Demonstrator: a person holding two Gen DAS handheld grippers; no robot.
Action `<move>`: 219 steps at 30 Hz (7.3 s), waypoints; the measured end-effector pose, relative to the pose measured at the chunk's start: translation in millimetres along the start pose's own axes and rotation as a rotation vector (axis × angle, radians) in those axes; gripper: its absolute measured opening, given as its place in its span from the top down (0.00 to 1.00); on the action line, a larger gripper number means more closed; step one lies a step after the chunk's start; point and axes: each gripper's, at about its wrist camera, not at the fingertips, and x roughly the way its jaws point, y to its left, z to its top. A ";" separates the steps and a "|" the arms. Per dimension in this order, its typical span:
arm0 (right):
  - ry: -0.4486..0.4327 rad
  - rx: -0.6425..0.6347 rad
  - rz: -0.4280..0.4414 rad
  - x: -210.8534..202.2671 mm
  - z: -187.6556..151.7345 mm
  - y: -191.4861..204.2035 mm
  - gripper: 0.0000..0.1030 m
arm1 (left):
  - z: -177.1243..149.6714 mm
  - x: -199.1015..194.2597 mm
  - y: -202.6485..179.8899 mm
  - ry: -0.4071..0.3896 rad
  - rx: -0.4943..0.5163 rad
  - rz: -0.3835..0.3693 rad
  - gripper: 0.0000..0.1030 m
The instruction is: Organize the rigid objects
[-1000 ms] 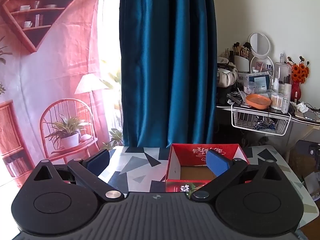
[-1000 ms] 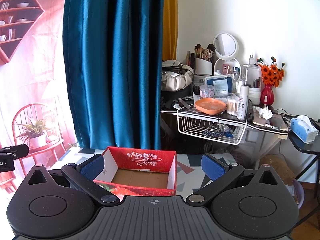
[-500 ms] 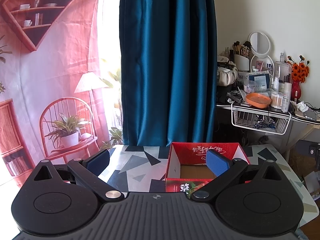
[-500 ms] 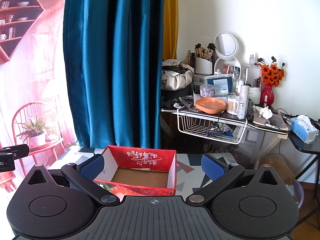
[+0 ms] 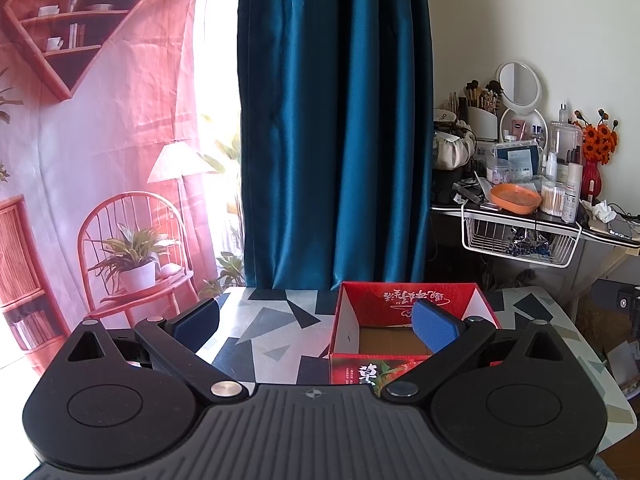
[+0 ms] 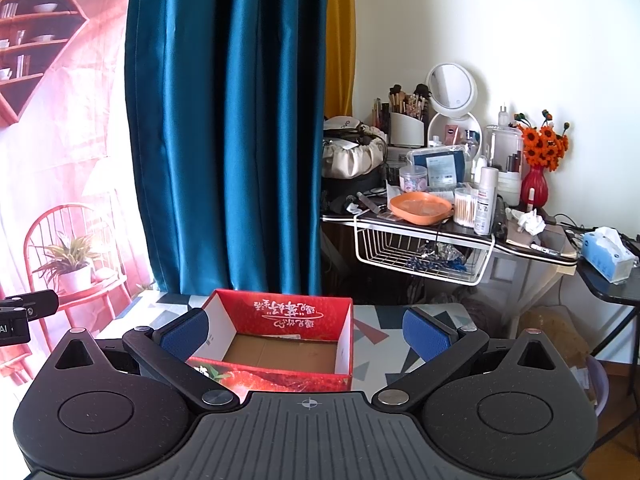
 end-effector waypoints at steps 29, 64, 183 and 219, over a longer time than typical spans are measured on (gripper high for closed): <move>-0.040 0.029 0.054 24.0 -25.6 -4.9 0.00 | -8.7 35.7 -2.1 0.052 0.023 -0.041 0.00; 0.252 0.075 0.096 197.8 -210.5 -42.4 0.10 | -154.9 225.0 -57.0 0.331 0.043 -0.281 0.16; 0.323 0.024 0.211 348.3 -119.6 -13.0 0.55 | -93.8 342.0 -45.5 0.404 -0.124 -0.355 0.48; 0.611 0.102 0.111 400.3 -119.8 -11.1 0.57 | -90.0 360.3 -65.7 0.494 0.070 -0.311 0.68</move>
